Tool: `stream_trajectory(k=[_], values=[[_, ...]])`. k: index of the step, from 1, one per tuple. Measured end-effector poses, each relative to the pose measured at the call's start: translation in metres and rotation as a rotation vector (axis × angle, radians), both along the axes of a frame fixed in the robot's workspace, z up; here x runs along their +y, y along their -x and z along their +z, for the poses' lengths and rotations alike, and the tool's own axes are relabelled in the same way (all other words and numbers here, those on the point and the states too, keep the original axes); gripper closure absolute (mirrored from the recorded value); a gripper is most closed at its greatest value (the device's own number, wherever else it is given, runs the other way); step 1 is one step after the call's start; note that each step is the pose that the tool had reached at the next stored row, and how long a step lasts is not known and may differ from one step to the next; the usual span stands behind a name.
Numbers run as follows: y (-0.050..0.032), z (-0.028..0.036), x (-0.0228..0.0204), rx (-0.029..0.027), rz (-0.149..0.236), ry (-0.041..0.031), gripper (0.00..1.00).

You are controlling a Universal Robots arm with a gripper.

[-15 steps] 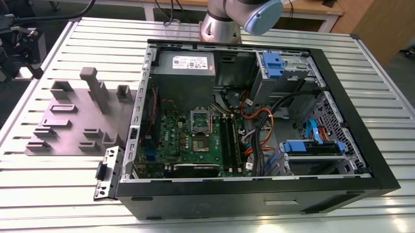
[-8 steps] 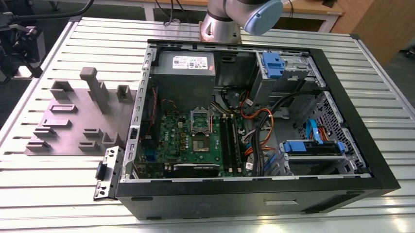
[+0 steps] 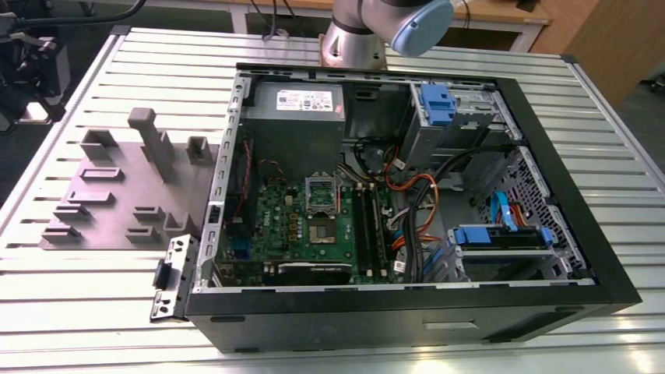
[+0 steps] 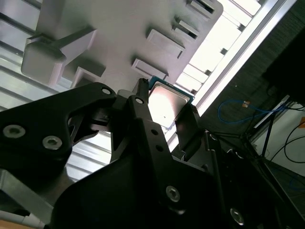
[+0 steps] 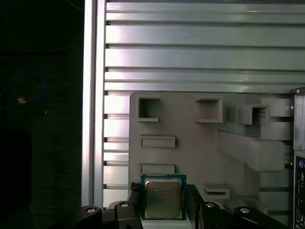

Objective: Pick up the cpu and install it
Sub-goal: 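Pick up the cpu and move it towards the insertion slot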

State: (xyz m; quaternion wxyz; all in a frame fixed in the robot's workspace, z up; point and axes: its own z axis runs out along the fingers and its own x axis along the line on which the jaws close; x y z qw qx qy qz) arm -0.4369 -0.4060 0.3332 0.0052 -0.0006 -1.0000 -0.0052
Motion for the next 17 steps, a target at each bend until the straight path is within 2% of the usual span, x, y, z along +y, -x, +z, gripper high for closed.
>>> stream_trajectory(k=[17], values=[[0.0, 0.0243, 0.0, -0.0001, 0.0, -0.0001, 0.53]])
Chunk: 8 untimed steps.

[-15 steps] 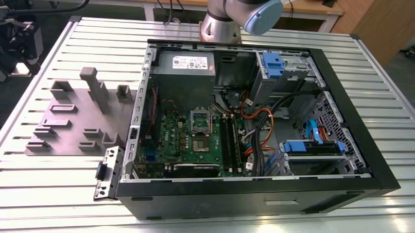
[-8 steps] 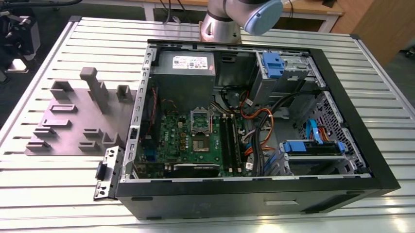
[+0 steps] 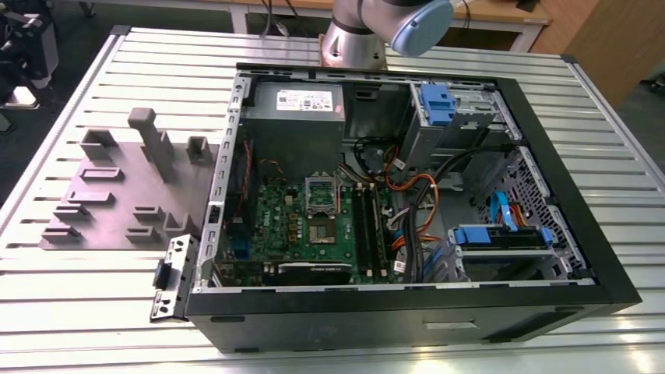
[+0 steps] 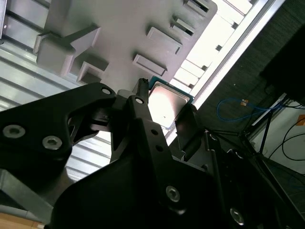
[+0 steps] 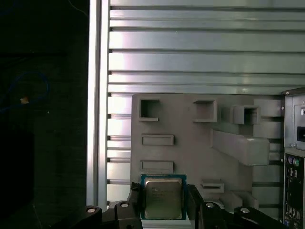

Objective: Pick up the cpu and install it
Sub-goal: 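Pick up the cpu and move it towards the insertion slot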

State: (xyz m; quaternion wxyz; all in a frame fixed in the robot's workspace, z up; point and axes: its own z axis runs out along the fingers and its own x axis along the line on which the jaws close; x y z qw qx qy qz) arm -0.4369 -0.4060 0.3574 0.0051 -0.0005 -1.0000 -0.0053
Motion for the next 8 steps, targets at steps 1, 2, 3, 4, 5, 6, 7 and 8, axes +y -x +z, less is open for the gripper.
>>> stream_trajectory(k=[1, 2, 3, 4, 5, 6, 7, 8], values=[[0.0, 0.0014, 0.0, 0.0, 0.0, 0.0, 0.53], [0.0, 0.003, 0.0, 0.0, 0.0, 0.0, 0.53], [0.0, 0.0044, 0.0, 0.0, 0.0, 0.0, 0.53], [0.0, 0.0061, 0.0, 0.0, 0.0, 0.0, 0.53], [0.0, 0.0075, 0.0, 0.0, 0.0, 0.0, 0.53], [0.0, 0.0089, 0.0, 0.0, 0.0, 0.0, 0.53], [0.0, 0.0103, 0.0, 0.0, 0.0, 0.0, 0.53], [0.0, 0.0117, 0.0, 0.0001, 0.0, 0.0, 0.53]])
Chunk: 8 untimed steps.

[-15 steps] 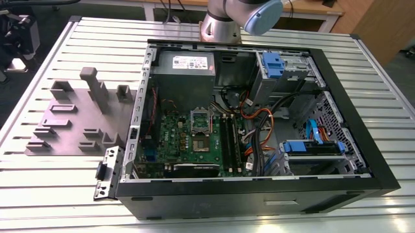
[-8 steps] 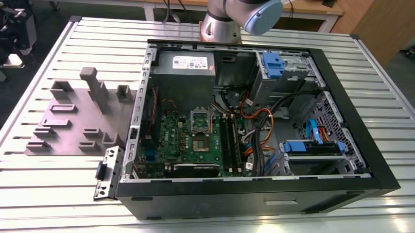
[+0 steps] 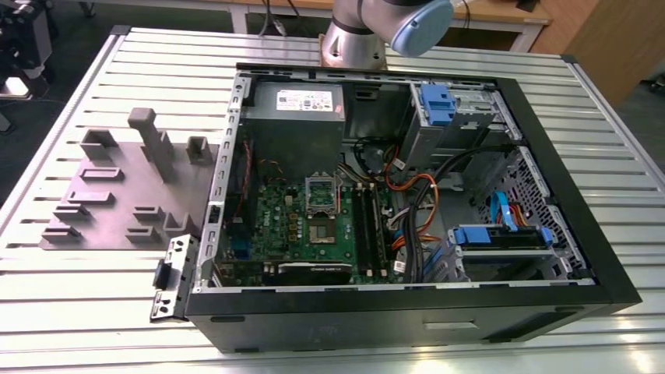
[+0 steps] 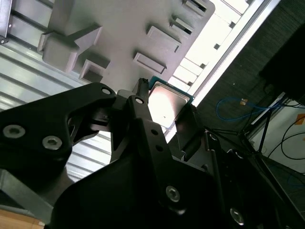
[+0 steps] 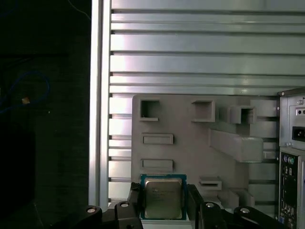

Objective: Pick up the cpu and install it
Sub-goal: 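Pick up the cpu and move it towards the insertion slot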

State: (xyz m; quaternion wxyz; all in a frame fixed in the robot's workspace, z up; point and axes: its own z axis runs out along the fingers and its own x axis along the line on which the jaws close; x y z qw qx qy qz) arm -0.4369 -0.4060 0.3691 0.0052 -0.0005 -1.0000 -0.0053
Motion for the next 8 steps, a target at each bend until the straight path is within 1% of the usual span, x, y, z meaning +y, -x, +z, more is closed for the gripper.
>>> stream_trajectory(k=[8], values=[[0.0, 0.0111, 0.0, -0.0001, 0.0, 0.0, 0.53]])
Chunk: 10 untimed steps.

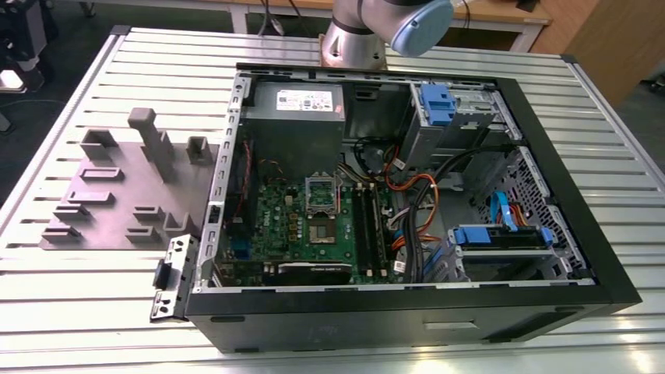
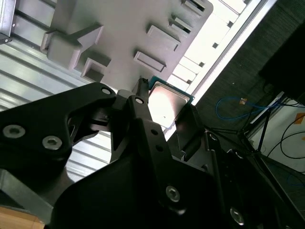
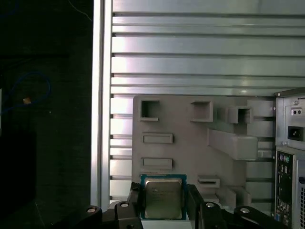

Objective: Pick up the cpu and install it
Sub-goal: 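Pick up the cpu and move it towards the insertion slot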

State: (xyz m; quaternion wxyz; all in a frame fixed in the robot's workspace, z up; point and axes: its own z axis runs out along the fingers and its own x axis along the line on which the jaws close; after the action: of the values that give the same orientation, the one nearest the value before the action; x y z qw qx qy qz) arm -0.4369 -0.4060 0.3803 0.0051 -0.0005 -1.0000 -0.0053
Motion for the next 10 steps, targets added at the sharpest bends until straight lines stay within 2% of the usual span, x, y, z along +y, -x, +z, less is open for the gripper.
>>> stream_trajectory(k=[10], values=[[0.0, 0.0148, 0.0, 0.0, 0.0, 0.0, 0.53]])
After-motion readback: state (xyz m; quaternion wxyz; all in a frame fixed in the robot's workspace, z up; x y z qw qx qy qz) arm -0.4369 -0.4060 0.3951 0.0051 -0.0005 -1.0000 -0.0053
